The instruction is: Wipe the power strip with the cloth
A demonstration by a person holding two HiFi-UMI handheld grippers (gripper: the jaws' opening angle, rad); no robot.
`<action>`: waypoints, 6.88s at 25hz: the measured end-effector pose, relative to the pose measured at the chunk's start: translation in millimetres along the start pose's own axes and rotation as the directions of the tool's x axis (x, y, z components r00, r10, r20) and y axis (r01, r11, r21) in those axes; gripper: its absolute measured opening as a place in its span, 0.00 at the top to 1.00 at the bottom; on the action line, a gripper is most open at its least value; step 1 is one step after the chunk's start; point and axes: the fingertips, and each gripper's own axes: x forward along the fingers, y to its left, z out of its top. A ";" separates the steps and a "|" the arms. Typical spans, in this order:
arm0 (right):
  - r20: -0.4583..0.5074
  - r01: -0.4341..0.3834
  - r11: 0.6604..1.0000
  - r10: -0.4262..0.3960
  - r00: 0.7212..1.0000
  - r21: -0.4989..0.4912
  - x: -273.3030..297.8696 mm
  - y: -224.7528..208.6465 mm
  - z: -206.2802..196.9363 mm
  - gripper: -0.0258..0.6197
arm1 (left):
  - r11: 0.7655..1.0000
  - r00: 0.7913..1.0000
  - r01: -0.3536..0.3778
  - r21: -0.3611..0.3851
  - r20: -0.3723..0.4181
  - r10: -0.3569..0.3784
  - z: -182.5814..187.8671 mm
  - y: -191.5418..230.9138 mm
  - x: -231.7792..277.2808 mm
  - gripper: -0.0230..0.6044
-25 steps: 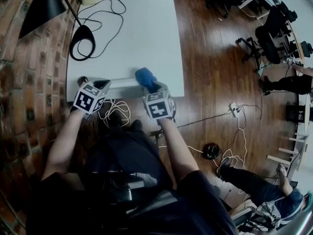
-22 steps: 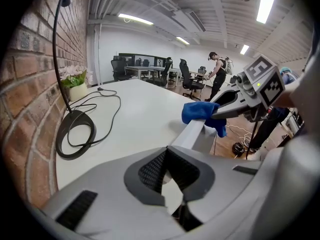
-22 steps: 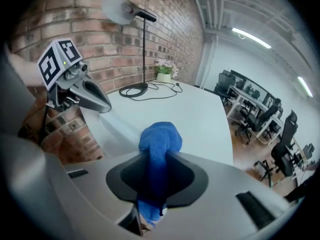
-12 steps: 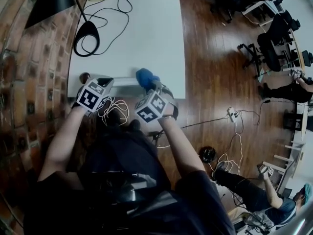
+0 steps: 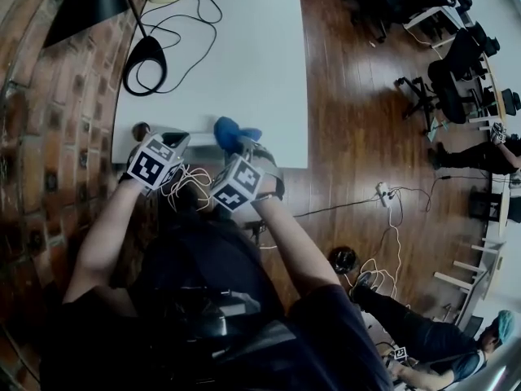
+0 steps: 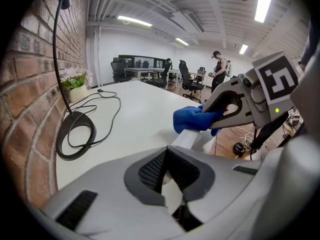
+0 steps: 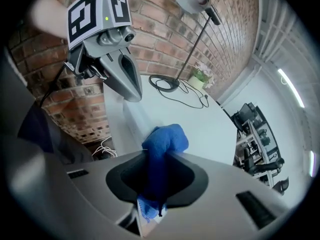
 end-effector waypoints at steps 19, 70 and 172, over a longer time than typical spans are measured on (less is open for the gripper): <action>0.101 -0.045 0.999 0.044 0.994 0.007 6.2 14.7 39.3 0.84 | 1.000 1.000 0.017 -0.026 0.010 -0.016 2.9 -2.1 1.2 0.96; 0.276 -0.299 0.936 0.243 0.930 0.184 9.1 52.7 114.7 0.84 | 0.989 0.997 -0.069 -0.134 0.033 0.074 -25.7 25.4 -11.8 0.96; 0.292 -0.240 0.674 0.039 0.956 0.699 -12.9 -42.4 -54.0 0.83 | 0.991 0.989 -0.133 -0.033 -0.069 0.131 -25.2 1.8 -0.7 0.95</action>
